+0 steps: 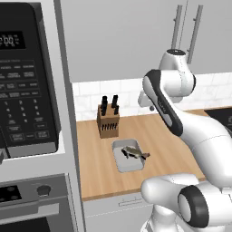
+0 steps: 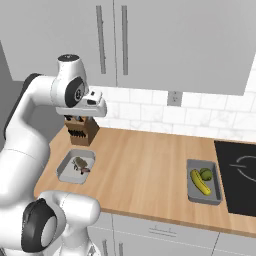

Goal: Take the meat container that has the fish and place it on the second highest rack of the freezer. Then take the vegetable container that has the lime and cucumber and place it on the highest rack of the freezer.

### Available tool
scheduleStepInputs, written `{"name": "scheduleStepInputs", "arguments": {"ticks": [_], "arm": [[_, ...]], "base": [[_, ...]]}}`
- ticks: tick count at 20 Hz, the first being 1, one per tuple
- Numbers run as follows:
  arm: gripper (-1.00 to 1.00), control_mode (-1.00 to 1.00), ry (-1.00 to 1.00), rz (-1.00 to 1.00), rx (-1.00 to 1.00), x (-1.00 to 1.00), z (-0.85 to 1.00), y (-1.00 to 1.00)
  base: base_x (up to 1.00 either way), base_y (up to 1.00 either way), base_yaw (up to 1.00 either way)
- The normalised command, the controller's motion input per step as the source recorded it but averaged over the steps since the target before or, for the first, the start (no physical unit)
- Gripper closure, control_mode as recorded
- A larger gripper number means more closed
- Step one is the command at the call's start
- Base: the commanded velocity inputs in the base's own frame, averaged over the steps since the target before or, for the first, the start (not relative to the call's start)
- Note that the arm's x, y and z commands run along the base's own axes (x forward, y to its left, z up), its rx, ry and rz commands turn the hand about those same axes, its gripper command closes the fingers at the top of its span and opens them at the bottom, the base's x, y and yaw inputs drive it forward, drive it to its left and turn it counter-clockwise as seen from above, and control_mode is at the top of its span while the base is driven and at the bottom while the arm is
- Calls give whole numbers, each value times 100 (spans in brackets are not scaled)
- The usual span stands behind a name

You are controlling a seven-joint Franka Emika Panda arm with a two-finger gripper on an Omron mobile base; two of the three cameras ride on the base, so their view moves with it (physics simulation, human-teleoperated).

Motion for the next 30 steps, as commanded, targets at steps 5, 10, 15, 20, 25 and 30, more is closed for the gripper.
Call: {"name": "scheduleStepInputs", "arguments": {"ticks": [5, 10, 15, 20, 25, 30], "arm": [[-100, -100, 0, 0, 0, -8, 0, -2], [-100, -100, 0, -2, -1, -41, -31, -6], [-100, -100, 0, 0, -9, -77, -68, 24], [-100, -100, 3, 7, -9, -22, -38, 47], [-100, -100, 5, 35, -9, -14, -6, 19], [-100, -100, 8, 39, -19, -26, -10, 28]], "base": [[0, 0, 0], [0, 0, 0], [0, 0, 0], [0, 0, 0], [0, 0, 0], [0, 0, 0]]}}
